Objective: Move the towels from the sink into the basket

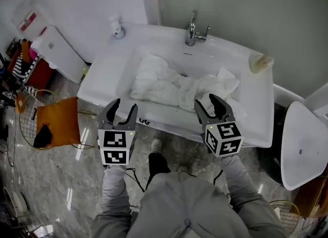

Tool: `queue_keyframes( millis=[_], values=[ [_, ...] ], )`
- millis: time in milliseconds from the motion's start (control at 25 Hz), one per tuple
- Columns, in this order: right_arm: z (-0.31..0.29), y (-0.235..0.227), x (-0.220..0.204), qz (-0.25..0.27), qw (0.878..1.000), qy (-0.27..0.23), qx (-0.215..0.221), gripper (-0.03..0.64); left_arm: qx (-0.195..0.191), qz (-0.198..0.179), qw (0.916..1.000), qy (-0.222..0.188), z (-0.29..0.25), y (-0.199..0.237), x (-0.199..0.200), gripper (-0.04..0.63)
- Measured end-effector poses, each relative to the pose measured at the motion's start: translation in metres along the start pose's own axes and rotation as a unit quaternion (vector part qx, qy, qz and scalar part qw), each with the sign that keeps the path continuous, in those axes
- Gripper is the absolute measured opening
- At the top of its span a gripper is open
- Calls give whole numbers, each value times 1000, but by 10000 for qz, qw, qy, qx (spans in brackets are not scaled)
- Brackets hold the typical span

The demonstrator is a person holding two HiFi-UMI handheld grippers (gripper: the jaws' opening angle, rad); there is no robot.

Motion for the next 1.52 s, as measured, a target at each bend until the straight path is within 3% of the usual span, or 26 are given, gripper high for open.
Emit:
queue_keyframes(
  millis=[200,360,480,680,840,960,1040,1160,1280,1360,1520],
  values=[
    [-68,-4,-9,7,9976,666,210,202,-459,-365,9982,97,-75,13,4,267],
    [-126,-5,-22,16,9902,1325,436,202,-908,-771,9923,341,-141,21,6,267],
    [-162,-12,-33,-38,9840,1745,358,202,-1330,-1270,9815,536,-184,19,0,285],
    [-199,-24,-52,-426,9756,2144,197,204,-1871,-2157,9556,720,-238,8,-15,298],
    [-218,-27,-66,-513,9686,2428,158,204,-2255,-2711,9317,871,-268,0,-31,304],
    [-230,-29,-77,-579,9626,2644,131,204,-2485,-3225,9084,954,-286,-9,-43,308],
    [-238,-29,-87,-563,9570,2841,161,206,-2622,-3610,8894,994,-297,-16,-52,312],
    [-251,-23,-110,-461,9442,3241,371,211,-2840,-4230,8537,1075,-312,-28,-69,335],
    [-262,-14,-131,-103,9266,3699,662,269,-3041,-4658,8228,1167,-324,-37,-81,364],
    [-267,-11,-142,241,9151,3949,779,290,-3173,-4786,8094,1226,-330,-42,-85,376],
    [-278,-16,-160,944,8929,4301,936,324,-3349,-4953,7904,1334,-340,-49,-90,401]
  ],
)
Point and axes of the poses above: the fingertips, and each gripper's own axes: z backward along the fingers, y to its left, x out of its top, the point moved 4 cm from there along z, backward along the fingers, and after that the axes turned 13 degrees about x, right-handed, at the moved point
